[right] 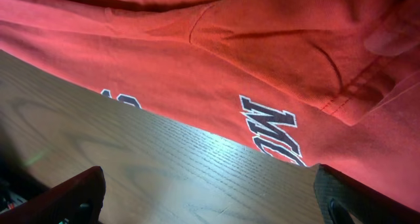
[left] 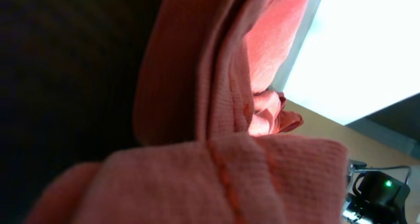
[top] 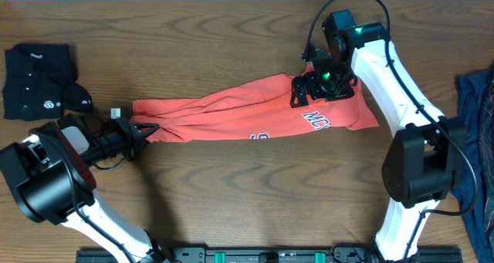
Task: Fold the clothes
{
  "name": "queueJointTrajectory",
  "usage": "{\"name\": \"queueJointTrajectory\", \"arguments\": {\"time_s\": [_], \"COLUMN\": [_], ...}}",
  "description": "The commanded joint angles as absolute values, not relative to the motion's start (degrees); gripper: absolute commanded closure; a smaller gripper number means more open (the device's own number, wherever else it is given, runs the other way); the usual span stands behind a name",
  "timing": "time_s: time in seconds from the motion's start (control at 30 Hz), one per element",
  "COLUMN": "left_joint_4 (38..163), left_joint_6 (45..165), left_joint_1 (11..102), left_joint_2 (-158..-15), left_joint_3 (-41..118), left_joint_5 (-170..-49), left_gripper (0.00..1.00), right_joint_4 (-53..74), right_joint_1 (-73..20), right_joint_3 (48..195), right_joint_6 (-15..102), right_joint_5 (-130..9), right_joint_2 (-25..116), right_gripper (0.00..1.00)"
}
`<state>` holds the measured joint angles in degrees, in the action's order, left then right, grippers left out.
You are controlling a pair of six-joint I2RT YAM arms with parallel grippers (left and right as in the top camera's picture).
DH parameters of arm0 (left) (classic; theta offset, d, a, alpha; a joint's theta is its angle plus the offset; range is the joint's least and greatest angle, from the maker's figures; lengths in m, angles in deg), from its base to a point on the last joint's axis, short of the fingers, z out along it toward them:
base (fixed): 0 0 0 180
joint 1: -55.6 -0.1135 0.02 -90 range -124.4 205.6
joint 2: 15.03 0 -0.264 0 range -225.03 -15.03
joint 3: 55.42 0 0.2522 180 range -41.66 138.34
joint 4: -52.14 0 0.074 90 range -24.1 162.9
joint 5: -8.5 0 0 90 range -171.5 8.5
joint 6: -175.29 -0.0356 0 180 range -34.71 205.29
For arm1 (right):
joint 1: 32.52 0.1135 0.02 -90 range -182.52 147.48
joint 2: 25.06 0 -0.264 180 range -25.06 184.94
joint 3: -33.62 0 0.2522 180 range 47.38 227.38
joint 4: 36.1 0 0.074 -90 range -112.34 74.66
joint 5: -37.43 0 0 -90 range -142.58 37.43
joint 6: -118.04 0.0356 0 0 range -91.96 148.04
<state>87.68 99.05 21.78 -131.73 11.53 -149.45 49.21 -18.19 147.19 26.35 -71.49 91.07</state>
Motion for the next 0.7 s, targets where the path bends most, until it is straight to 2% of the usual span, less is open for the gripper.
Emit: {"name": "queueJointTrajectory", "arguments": {"time_s": [0.0, 0.23, 0.47, 0.67], "left_joint_4": [89.19, 95.94, 100.25, 102.83], "left_joint_6": [99.72, 99.48, 99.53, 99.96], "left_joint_1": [22.54, 26.56, 34.15, 42.32], "left_joint_2": [-127.21, -113.33, -102.51, -100.41], "left_joint_3": [12.28, 12.28, 12.28, 12.28], "left_joint_5": [-146.78, -136.16, -131.11, -129.01], "left_gripper": [0.93, 0.93, 0.93, 0.93], "right_joint_4": [49.08, 48.97, 48.81, 51.96], "right_joint_1": [-17.98, -18.06, -19.72, -25.04], "right_joint_3": [148.70, 148.70, 149.68, 159.60], "right_joint_6": [26.63, 26.22, 25.69, 25.78], "right_joint_5": [-72.32, -72.28, -70.22, -68.24], "right_joint_2": [89.54, 89.54, 89.52, 89.52], "right_gripper": [0.01, 0.01, 0.01, 0.01]}}
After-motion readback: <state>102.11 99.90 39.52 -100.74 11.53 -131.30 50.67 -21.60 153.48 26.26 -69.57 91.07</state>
